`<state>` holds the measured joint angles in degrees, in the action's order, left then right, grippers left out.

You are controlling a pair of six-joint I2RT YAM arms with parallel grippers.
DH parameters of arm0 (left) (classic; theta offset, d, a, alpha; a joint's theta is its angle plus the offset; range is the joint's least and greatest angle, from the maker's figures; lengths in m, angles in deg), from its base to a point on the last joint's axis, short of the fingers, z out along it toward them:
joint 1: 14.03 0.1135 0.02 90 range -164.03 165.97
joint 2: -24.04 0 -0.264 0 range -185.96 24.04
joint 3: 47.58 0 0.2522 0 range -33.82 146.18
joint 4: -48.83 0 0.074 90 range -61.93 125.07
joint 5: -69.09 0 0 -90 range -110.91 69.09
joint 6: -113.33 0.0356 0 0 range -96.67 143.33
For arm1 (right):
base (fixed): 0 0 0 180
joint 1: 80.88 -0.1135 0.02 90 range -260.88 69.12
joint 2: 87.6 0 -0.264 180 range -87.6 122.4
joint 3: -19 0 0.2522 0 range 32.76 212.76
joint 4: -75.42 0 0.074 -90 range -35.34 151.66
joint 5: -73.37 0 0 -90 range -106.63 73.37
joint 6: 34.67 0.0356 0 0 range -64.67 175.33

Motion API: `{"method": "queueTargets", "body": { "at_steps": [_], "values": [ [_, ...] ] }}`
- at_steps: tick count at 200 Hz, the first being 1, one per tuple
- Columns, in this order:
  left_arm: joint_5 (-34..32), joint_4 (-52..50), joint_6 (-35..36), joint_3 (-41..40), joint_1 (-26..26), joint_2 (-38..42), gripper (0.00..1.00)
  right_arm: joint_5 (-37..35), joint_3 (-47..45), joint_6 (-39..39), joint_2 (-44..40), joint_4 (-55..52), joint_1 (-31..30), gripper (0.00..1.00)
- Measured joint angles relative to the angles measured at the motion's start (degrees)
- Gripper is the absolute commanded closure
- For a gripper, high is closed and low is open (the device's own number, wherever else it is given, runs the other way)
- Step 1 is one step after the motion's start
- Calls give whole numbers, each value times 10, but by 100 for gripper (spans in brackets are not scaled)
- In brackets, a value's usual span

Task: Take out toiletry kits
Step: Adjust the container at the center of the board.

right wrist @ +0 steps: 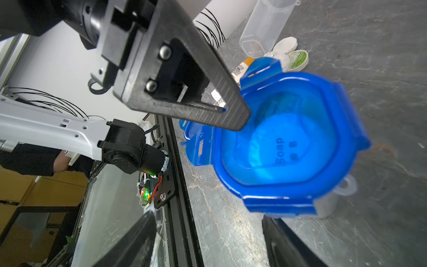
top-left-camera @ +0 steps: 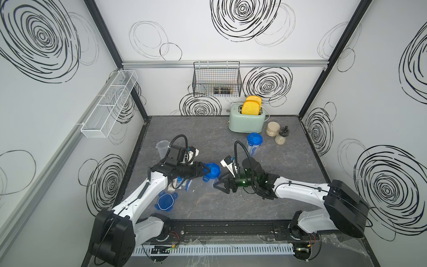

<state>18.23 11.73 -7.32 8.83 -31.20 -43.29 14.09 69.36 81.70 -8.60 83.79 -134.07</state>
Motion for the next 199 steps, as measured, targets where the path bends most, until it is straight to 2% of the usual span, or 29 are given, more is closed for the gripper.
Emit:
{"method": "queueTargets", "body": {
  "at_steps": [72,135,199],
  "values": [
    [-3,17,4,13,-8,-28,46,-14,0,-22,-24,-30,2,25],
    [-16,17,10,13,-8,-26,46,-17,2,-31,-41,-56,61,25],
    [-17,21,9,13,-8,-27,47,2,27,-31,-9,-54,36,26]
  ]
}}
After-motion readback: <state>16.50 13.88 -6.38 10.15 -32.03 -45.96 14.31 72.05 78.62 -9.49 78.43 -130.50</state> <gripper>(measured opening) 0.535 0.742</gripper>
